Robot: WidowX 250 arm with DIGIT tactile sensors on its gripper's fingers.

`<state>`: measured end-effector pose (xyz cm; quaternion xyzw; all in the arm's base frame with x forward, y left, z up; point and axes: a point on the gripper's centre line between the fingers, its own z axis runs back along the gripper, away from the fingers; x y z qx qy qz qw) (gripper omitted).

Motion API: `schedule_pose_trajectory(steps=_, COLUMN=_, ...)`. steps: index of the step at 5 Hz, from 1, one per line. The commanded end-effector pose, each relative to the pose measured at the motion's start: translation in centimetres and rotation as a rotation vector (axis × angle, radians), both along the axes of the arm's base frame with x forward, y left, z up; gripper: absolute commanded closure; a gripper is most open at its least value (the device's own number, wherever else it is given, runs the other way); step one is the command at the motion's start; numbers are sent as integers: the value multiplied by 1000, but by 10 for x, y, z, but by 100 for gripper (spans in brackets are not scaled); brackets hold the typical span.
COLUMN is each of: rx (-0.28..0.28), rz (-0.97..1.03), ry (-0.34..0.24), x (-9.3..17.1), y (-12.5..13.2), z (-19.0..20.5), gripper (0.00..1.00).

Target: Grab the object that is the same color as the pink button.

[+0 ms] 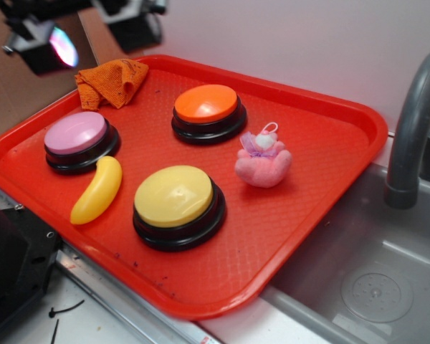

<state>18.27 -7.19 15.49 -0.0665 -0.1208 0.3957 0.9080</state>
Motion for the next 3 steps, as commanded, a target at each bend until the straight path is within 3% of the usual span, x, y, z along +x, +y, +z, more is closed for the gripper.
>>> schedule_pose_trajectory(steps=1, rx=-112, rz=31, ry=-126, x=54, y=-16, z=-33, gripper=0)
schedule_pose_trajectory(steps=3, rx=-27, rz=-43, ry=-146, x=94, y=-37, z=-70, gripper=0)
